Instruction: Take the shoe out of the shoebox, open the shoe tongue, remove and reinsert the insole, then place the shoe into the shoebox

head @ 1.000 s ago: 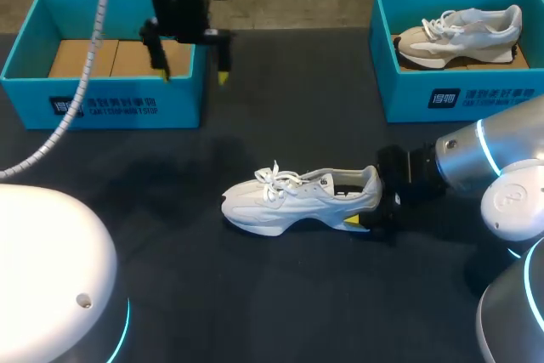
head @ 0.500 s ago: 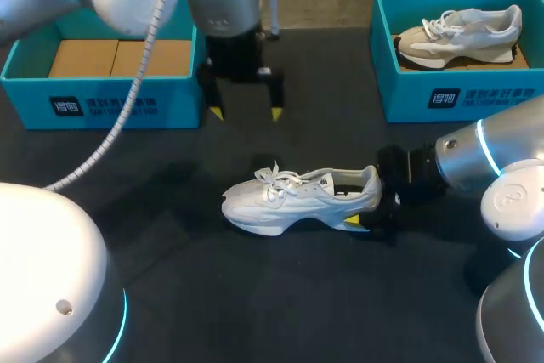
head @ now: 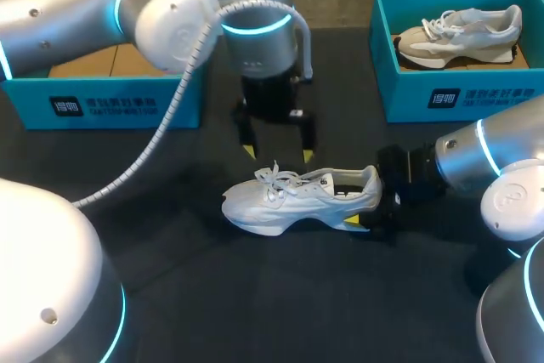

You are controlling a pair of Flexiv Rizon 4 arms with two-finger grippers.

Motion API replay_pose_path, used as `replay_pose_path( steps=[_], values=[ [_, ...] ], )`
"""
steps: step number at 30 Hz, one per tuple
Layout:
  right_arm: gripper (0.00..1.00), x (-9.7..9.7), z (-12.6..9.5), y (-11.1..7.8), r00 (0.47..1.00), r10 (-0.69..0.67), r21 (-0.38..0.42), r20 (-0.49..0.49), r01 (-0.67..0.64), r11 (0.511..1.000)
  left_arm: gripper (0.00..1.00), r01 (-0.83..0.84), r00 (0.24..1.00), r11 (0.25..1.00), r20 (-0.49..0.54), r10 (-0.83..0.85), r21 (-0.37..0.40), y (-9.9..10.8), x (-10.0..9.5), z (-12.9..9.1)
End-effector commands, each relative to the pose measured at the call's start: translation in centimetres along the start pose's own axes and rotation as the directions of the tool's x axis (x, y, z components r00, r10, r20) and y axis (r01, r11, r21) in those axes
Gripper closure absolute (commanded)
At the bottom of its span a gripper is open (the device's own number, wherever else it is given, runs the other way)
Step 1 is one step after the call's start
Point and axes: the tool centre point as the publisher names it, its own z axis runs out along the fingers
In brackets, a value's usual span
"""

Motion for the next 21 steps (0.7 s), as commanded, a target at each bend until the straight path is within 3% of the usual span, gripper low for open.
replay_pose_path(
  steps=[1,10,21],
  values=[
    [1.0,-0.5,0.4,-0.4,1.0,0.0,0.002,0.003,0.0,1.0,0.0,-0.033,0.999,0.999,0.012,0.033,-0.031,-1.1,1.8,1.9],
    [1.0,-0.5,0.4,-0.4,1.0,0.0,0.002,0.003,0.0,1.0,0.0,-0.099,0.995,0.995,0.025,0.099,-0.008,-1.6,4.4,2.3],
    [1.0,-0.5,0.4,-0.4,1.0,0.0,0.002,0.003,0.0,1.0,0.0,-0.18,0.981,0.983,0.067,0.182,-0.025,-2.6,5.9,4.3]
  ],
)
